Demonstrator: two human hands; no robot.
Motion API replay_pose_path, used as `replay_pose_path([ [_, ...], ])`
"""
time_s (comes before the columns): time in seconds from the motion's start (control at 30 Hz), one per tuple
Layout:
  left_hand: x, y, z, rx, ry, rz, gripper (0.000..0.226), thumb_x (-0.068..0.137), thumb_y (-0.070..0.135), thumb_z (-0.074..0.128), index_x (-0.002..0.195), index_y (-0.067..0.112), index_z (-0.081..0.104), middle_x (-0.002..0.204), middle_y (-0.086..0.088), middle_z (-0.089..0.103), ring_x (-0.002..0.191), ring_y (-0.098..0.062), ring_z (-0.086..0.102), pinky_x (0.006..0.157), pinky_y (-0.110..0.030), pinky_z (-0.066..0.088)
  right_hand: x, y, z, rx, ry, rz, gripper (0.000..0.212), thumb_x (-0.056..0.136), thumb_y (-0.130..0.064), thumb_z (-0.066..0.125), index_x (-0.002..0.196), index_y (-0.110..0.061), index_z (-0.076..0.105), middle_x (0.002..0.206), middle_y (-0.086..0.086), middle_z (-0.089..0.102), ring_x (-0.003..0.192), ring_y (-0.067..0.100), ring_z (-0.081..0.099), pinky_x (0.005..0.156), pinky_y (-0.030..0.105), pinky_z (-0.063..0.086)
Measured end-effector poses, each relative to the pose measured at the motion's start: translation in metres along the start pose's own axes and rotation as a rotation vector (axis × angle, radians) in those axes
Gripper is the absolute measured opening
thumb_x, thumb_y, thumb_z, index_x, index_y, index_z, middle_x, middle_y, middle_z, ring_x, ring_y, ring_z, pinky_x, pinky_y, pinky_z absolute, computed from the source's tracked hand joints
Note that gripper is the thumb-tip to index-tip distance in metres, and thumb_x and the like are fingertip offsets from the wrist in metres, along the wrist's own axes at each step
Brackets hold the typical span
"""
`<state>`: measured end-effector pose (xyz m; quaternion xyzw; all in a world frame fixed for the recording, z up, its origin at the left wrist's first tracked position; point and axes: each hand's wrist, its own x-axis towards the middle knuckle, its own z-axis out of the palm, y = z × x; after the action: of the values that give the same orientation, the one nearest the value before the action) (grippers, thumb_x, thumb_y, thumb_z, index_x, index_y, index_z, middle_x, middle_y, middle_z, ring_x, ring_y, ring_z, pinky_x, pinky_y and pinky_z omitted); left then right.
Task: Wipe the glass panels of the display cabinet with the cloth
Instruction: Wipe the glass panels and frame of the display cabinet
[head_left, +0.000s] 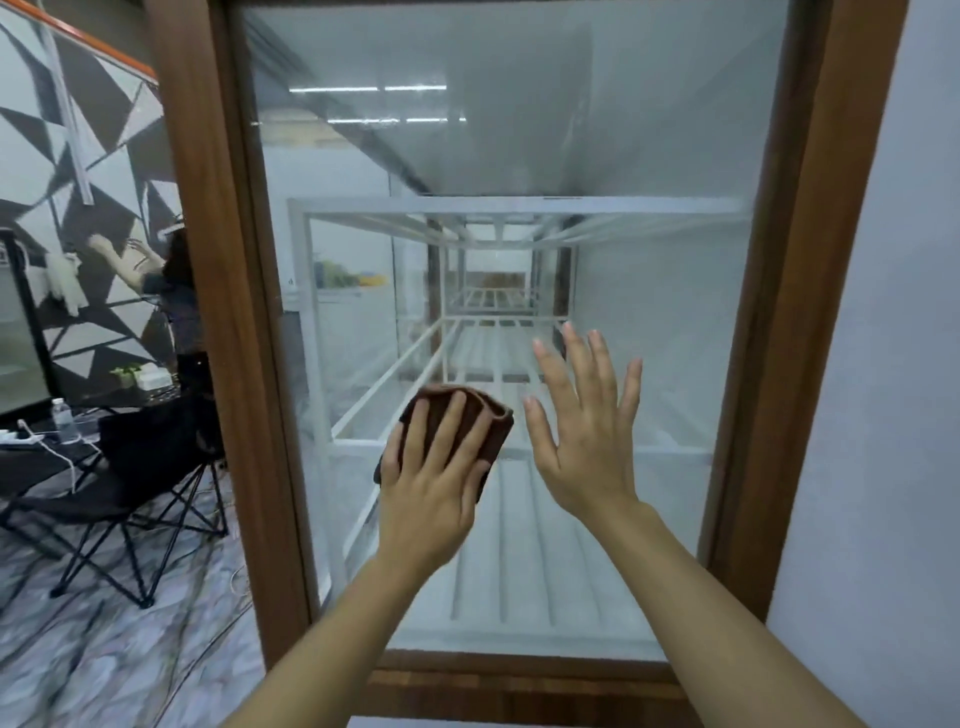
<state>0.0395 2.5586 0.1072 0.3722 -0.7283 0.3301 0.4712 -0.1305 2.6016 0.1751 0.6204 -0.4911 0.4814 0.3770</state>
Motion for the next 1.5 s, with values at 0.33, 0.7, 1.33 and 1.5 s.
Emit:
replay_pose_path([
  [0.33,0.118,-0.077,-0.040,-0.014,0.212,-0.318,0.051,0.109,0.036,0.025,0.159,0.025,0.025,0.166,-0.004,0.019,0.154,-0.030,0.011,0.121,-0.049,0.019,0.008,-0.028,0.031,-0.140,-0.014,0.006,0.056,0.105,-0.040,0.035,0.157,-0.024,0.022,0.165,0.004,0.014,0.153,0.032,0.010,0.117,0.067,-0.001],
  [0.7,-0.001,-0.068,-0.022,-0.076,0.018,-0.274,0.051,0.108,0.037,0.028,0.157,0.023,0.027,0.166,-0.008,0.017,0.153,-0.036,0.006,0.122,-0.051,0.011,-0.098,-0.005,0.028,-0.084,-0.124,0.038,0.058,0.102,-0.037,0.044,0.155,-0.022,0.028,0.164,0.010,0.018,0.154,0.031,0.006,0.120,0.062,0.000],
  [1.33,0.043,-0.030,-0.013,0.002,0.114,-0.088,0.047,0.107,0.034,0.039,0.154,0.030,0.038,0.162,-0.007,0.032,0.150,-0.036,0.022,0.121,-0.054,0.013,-0.213,0.037,0.013,-0.158,-0.189,0.184,0.065,0.095,-0.043,0.054,0.152,-0.021,0.032,0.162,0.011,0.021,0.151,0.036,0.016,0.118,0.066,0.014],
  [1.5,-0.012,0.000,0.014,0.048,0.104,0.115,0.050,0.103,0.030,0.047,0.153,0.034,0.038,0.161,-0.002,0.033,0.150,-0.032,0.023,0.119,-0.049,0.020,-0.216,0.043,0.010,-0.149,-0.190,0.184,0.067,0.093,-0.048,0.053,0.151,-0.022,0.033,0.161,0.012,0.024,0.150,0.035,0.019,0.119,0.063,0.014],
])
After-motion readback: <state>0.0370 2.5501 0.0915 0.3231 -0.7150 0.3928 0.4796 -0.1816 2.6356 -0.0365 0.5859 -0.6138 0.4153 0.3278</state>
